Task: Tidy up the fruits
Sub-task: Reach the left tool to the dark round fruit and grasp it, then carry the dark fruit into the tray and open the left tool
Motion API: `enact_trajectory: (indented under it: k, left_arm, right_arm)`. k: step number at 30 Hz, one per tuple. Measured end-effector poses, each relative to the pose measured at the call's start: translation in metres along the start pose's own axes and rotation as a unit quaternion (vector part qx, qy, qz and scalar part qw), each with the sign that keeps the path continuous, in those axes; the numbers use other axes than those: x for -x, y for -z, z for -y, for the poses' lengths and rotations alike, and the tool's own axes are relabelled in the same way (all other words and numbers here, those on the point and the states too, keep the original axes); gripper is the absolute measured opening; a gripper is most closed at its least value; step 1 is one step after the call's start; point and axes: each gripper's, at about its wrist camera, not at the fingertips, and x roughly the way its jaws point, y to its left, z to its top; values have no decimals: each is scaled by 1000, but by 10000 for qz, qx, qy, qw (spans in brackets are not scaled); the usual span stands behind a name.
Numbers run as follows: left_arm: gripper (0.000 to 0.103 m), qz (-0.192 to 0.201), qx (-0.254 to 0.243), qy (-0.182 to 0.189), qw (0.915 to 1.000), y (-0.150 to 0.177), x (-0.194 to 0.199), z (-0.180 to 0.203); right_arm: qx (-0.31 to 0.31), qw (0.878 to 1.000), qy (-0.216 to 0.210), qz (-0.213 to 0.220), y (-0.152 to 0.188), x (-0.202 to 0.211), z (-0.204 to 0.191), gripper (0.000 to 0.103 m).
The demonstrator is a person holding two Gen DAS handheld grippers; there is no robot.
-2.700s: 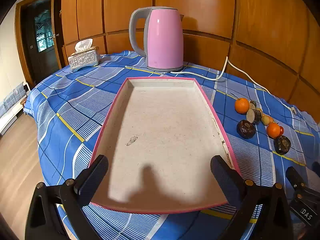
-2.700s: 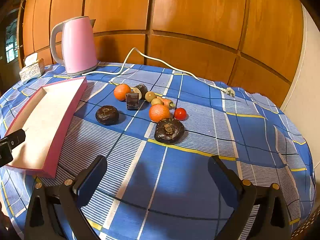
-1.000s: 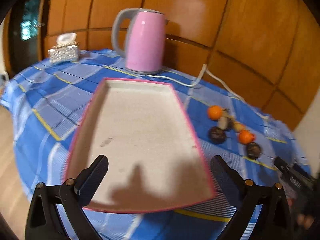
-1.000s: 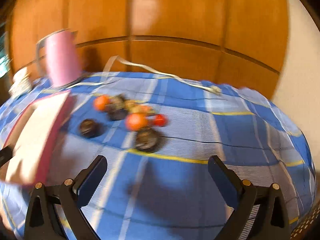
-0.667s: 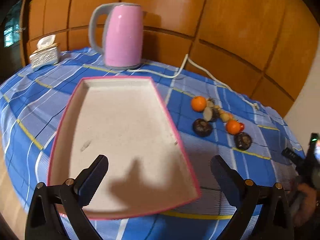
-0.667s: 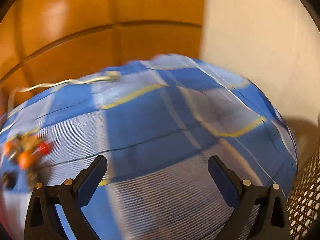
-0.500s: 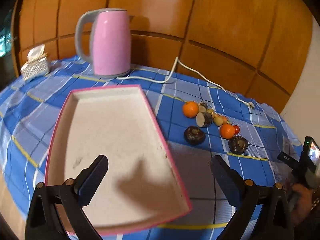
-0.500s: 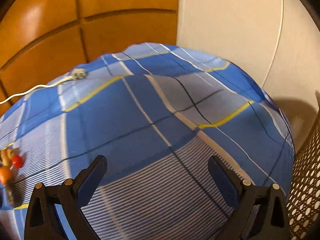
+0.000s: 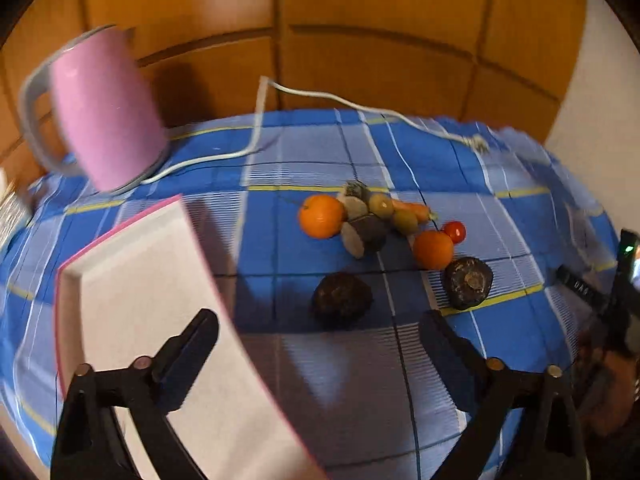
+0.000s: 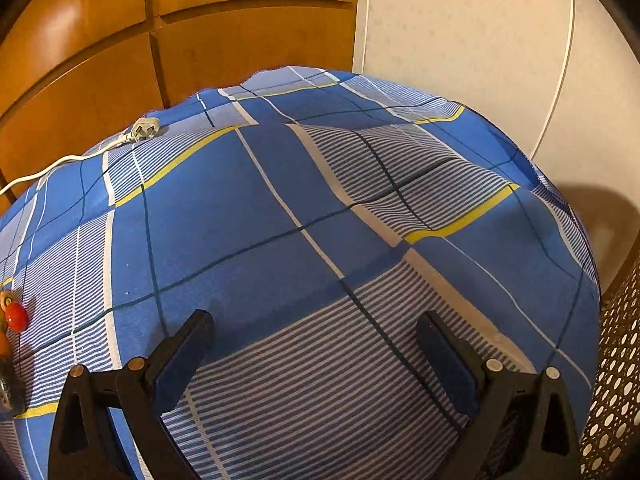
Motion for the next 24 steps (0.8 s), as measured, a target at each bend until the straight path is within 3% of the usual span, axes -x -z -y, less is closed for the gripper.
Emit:
enact_trajectory:
  k: [8,9,10,11,15,19,24]
  left_arm:
    - [75,-765,-481,40,9959,-15,-56,13]
    - [68,-852,-537,-13,9949,-14,-61,14]
    - [51,-933,-546,-26,9941,-13,-66,14]
    - [47,-1007,-529,56,9935,-11,-69,14]
    - [46,-749,-417,182,9962,-8,-61,11]
    - [46,-301,57,347,9989,-9,-30,-11]
    - [46,295,961,-17,9949,-12,13,-75]
  right_arm:
    - [2,10000,3,7,-2,-1,-1,103]
    - [3,10000,2,6,-2,-1,-1,103]
    - [5,10000,3,6,-2,-1,-1,103]
    - [4,10000,3,6,-2,-1,-1,103]
    - [5,10000,5,10,-2,-1,-1,103]
    - [6,10000,5,12,-1,0,-1,103]
    - [7,10000,7,13,-1,0,-1,103]
